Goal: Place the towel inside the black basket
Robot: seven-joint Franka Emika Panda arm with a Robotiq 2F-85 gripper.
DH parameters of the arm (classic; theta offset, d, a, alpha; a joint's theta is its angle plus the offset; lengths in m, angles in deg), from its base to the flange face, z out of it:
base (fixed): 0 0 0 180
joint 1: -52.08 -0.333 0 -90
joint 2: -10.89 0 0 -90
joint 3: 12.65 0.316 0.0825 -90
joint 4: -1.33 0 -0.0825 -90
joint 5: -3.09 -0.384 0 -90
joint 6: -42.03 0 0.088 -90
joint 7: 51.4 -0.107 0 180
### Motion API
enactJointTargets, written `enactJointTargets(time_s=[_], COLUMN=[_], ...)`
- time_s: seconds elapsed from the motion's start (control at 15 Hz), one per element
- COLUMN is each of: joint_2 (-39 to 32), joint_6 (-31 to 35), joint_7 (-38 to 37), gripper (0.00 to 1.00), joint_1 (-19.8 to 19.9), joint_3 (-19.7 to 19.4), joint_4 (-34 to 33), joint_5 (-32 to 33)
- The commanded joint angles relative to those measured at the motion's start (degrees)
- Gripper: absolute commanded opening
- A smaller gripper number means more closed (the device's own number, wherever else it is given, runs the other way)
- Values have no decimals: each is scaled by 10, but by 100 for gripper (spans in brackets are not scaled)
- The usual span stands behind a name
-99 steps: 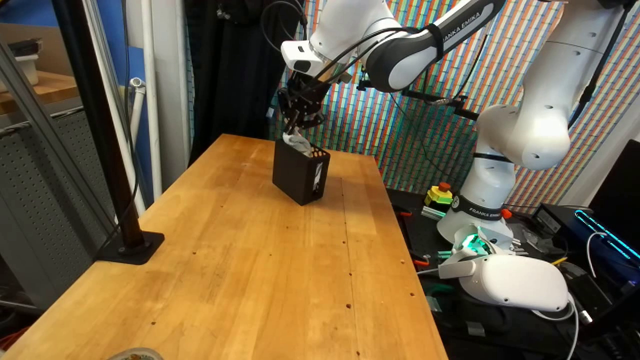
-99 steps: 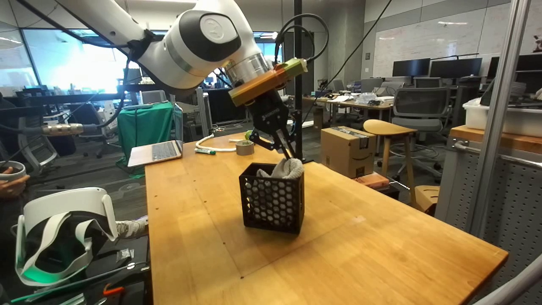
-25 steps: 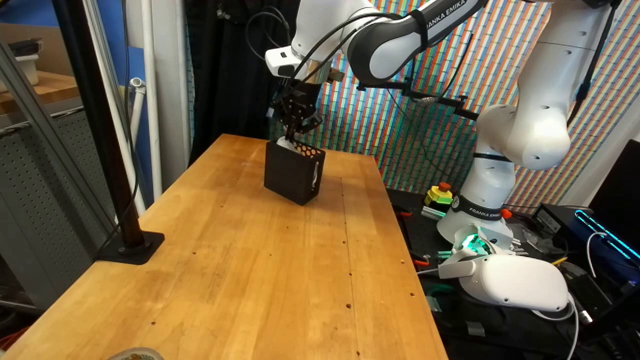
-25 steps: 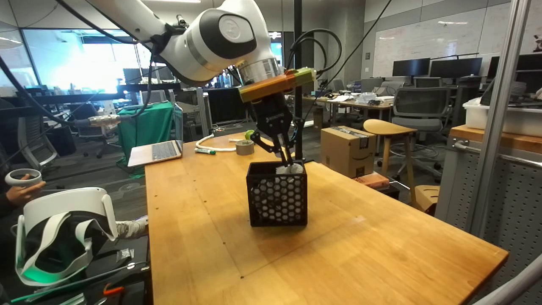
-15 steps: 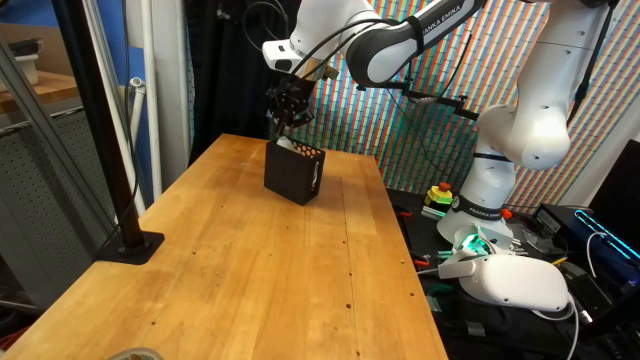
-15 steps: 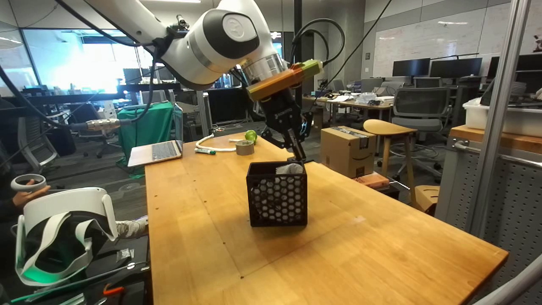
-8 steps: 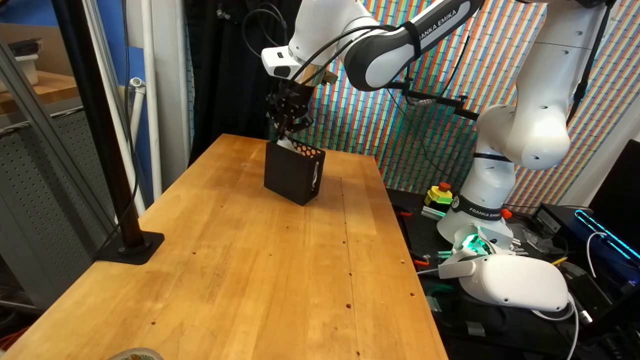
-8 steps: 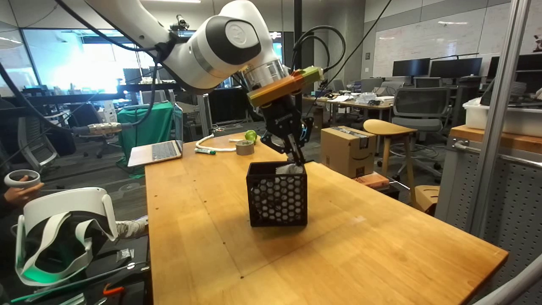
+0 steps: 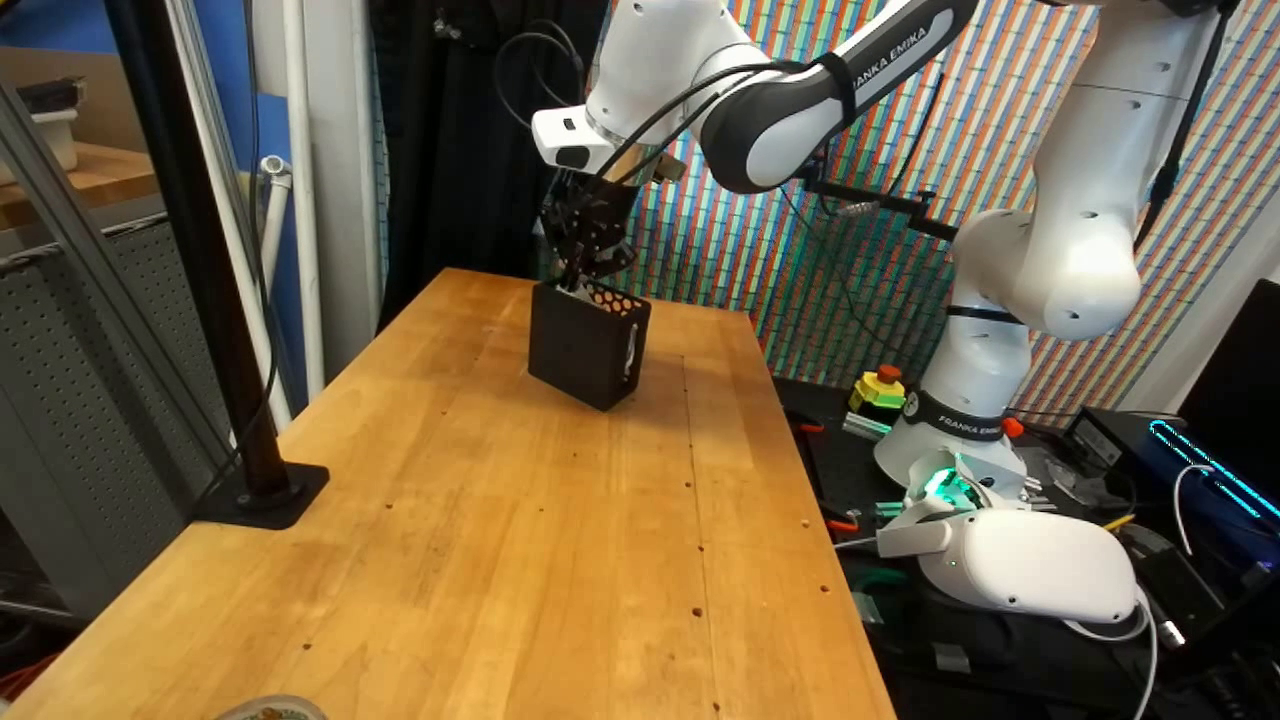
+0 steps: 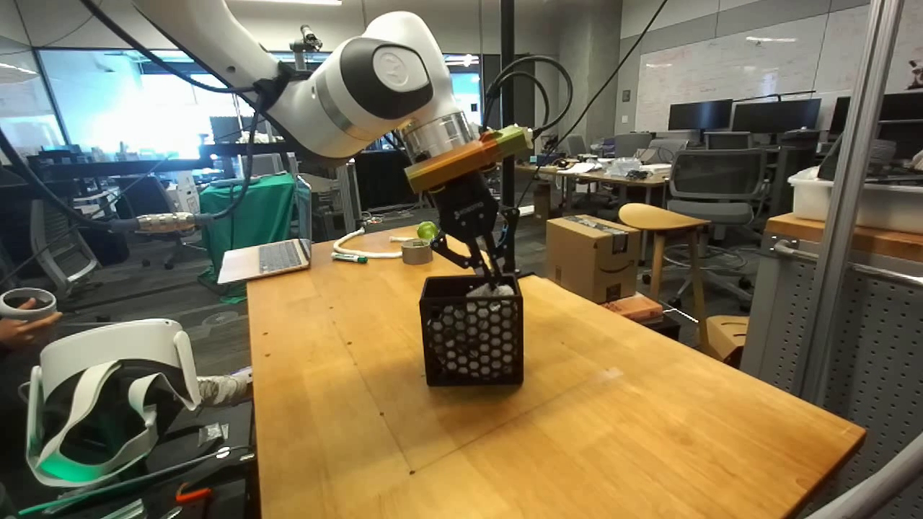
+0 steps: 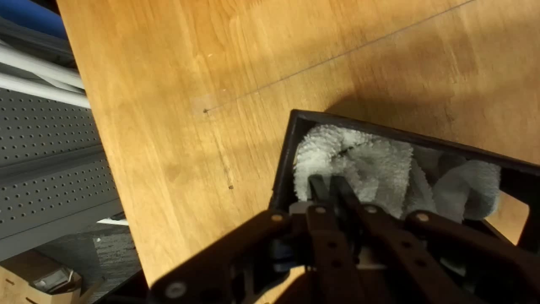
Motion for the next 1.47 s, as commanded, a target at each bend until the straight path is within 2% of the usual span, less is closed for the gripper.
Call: enactJointTargets(time_s=[0.0, 0.67, 0.87, 1.13, 1.4], joint_2=[11, -5, -28, -75, -97], joint_6=[0, 2, -2, -31, -45], joint_7=[-11, 3, 20, 79, 74], gripper=[12, 11, 12, 13, 12], joint_1=[-3, 5, 4, 12, 17], joint_3=[3, -6, -5, -4, -4], joint_4=[22, 31, 20, -10, -33], joint_5=[-8, -47, -82, -183, -183])
